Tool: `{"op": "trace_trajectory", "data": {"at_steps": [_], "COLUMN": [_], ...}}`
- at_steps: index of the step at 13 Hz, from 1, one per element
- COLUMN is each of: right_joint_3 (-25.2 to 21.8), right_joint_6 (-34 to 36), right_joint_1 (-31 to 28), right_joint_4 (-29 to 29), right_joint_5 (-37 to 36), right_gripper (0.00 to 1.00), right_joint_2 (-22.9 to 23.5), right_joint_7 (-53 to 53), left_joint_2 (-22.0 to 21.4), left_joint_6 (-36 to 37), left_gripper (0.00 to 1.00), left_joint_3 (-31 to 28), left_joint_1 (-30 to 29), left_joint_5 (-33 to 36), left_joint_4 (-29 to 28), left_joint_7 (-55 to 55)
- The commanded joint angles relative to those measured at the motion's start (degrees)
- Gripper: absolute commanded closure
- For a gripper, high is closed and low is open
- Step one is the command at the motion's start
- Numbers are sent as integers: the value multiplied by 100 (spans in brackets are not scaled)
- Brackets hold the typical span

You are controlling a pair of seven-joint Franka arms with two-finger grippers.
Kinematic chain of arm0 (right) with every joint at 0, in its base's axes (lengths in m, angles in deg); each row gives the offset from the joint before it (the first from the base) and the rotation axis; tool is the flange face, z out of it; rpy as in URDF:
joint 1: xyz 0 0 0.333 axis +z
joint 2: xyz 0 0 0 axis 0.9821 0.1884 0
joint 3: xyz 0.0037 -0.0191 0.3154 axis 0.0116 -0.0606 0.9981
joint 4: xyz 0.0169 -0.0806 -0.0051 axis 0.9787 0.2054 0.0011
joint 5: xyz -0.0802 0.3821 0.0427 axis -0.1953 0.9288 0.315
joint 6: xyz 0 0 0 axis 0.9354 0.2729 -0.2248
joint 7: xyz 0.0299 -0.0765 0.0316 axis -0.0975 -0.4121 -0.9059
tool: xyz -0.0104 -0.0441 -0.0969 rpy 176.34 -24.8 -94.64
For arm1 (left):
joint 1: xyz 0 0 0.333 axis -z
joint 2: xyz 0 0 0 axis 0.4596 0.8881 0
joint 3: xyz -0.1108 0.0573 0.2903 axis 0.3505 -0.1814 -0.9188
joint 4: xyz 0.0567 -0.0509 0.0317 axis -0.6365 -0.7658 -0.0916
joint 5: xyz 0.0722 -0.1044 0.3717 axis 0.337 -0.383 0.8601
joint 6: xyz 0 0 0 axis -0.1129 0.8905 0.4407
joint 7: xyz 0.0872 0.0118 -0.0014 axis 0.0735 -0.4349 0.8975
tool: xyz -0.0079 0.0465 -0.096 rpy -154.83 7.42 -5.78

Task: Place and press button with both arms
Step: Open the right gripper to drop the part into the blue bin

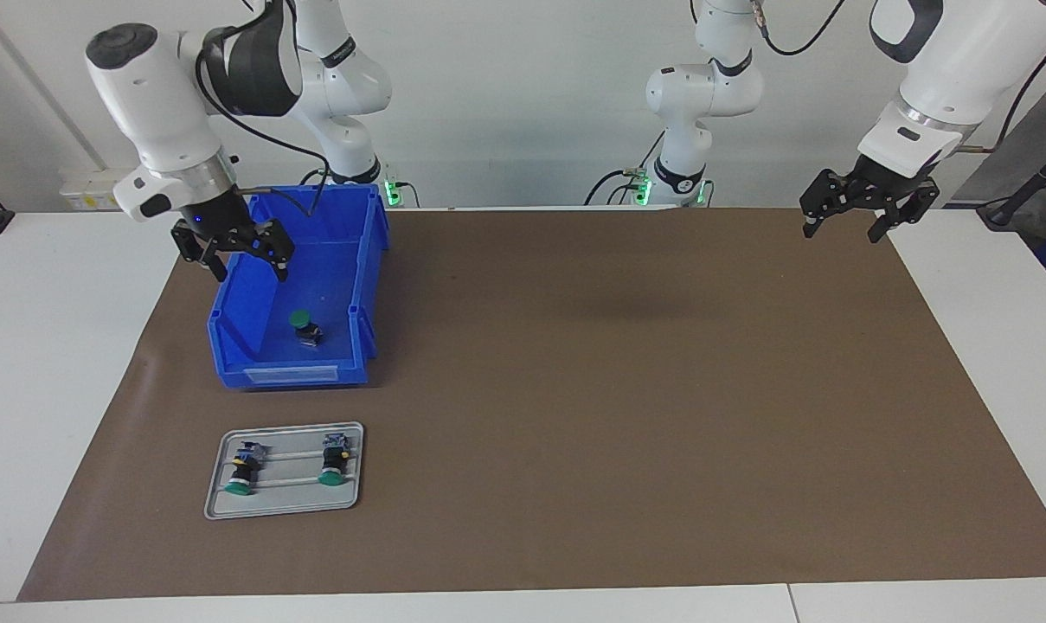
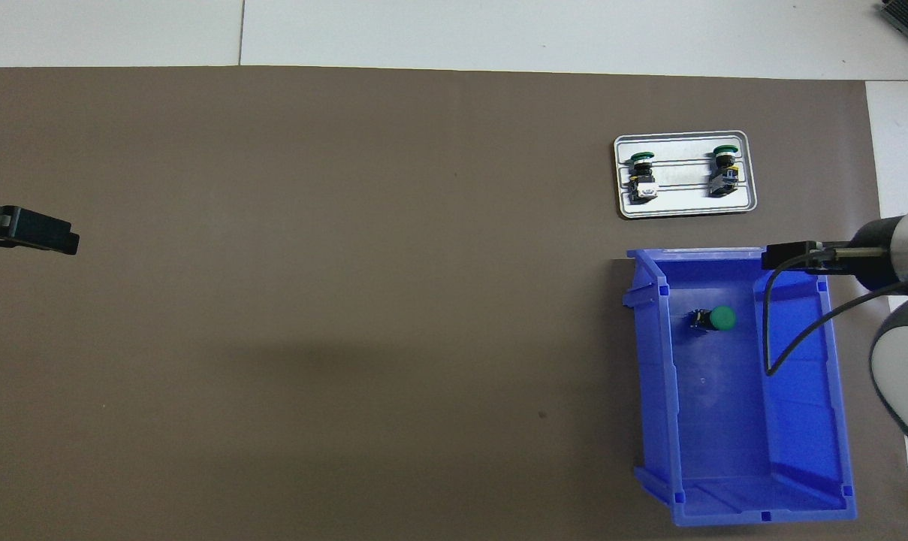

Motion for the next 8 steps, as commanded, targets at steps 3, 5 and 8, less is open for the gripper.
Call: {"op": "trace_trajectory", "data": {"at_steps": [3, 5, 8], "right_joint_3": [45, 45, 45], "right_joint_6": [1551, 2407, 2330], "right_joint_1": [-122, -131, -104], "right_joint_4": [-1784, -3016, -2538], "right_joint_5": [-147, -183, -183], "right_gripper": [0, 0, 0], "right_joint_2": [393, 947, 792], "right_joint_7": [39, 74, 293], "left_joint_2": [-153, -162, -162], "left_joint_6": [-47, -47, -47], "left_gripper": [0, 0, 0], "left_joint_3": [34, 43, 43], "left_joint_1": [-56, -56, -56], "left_joint_5": [-35, -35, -35], "left_joint_4": [-184, -184, -184], "left_joint_7": [48, 48, 48]}}
